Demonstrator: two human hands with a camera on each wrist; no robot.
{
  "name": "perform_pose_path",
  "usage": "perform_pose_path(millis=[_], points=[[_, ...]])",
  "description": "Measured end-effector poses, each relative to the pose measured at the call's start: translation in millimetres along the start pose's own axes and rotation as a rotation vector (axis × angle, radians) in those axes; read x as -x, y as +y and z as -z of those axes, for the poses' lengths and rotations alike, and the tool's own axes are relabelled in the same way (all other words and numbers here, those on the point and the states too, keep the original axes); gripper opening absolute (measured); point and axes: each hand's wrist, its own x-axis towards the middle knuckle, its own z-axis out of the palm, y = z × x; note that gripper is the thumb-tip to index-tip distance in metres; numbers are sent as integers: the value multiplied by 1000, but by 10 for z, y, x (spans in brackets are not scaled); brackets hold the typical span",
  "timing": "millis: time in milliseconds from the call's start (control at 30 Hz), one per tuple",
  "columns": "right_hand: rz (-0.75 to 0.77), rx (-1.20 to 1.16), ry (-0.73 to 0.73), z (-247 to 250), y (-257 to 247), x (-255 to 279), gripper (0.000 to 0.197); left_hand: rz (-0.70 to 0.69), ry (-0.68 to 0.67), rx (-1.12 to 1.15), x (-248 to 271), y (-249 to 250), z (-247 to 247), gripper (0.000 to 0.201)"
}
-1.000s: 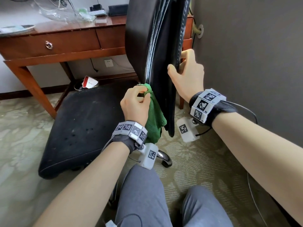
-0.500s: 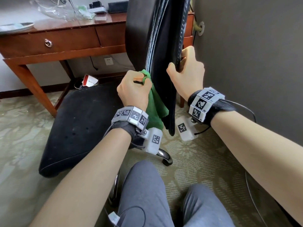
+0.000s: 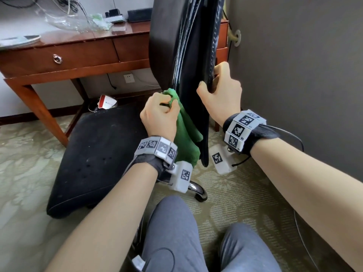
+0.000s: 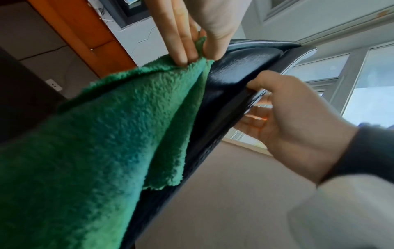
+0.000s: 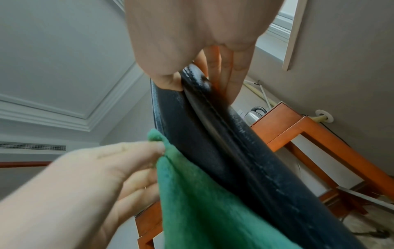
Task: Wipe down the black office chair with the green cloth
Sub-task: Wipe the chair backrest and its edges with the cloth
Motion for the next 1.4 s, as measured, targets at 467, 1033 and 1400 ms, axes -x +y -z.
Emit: perform_pose_path(millis=[467, 1033, 1400], points=[[-16, 9, 27, -49, -25, -12, 26, -111, 60, 3, -474, 358, 53, 7], [-14, 66, -6, -42, 19, -63, 23, 9, -16, -7, -278, 230, 19, 14], [5, 78, 12, -71, 61, -87, 25, -139, 66, 70, -670, 533, -99, 10]])
